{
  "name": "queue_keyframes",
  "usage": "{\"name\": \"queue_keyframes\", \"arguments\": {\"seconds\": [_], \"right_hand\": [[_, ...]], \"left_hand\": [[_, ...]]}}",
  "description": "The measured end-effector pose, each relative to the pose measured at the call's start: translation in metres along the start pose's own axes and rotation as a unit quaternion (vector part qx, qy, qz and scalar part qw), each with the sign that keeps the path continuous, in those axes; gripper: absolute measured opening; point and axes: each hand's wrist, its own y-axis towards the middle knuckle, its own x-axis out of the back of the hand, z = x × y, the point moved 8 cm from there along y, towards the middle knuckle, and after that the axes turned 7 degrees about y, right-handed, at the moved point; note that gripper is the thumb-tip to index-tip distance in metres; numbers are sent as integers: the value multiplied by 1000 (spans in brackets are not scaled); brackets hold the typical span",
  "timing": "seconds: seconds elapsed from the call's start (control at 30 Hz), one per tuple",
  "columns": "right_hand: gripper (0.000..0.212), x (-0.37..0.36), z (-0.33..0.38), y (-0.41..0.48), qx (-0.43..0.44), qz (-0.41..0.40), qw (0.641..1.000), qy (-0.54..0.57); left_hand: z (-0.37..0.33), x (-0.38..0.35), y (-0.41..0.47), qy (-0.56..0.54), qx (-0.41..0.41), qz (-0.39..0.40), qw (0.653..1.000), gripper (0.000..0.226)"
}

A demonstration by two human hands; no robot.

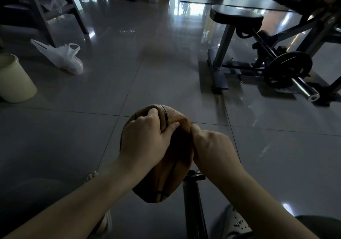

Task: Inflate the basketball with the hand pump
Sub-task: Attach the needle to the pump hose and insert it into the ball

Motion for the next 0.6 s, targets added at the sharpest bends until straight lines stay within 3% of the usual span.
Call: {"name": "queue_keyframes", "arguments": {"seconds": [0.07, 0.13, 0.23, 0.33, 0.43, 0.6], "right_hand": [[19, -5, -2, 2, -3, 4, 1000, 10], [8, -14, -17, 3, -77, 13, 995, 68], [13, -28, -42, -2, -192, 4, 957, 218], [14, -24, -34, -4, -165, -39, 966, 196], [12, -11, -24, -2, -108, -105, 976, 157], [17, 0, -26, -6, -89, -124, 979, 138]], "left_hand": [[-2, -3, -5, -15, 3, 6, 1000, 40], [-6, -8, -11, -28, 2, 18, 999, 37], [-3, -18, -15, -48, 17, 51, 997, 39], [21, -32, -11, -136, 102, 87, 982, 35], [40, -49, -14, -265, 195, 120, 937, 33], [32, -54, -24, -355, 232, 156, 892, 21]]}}
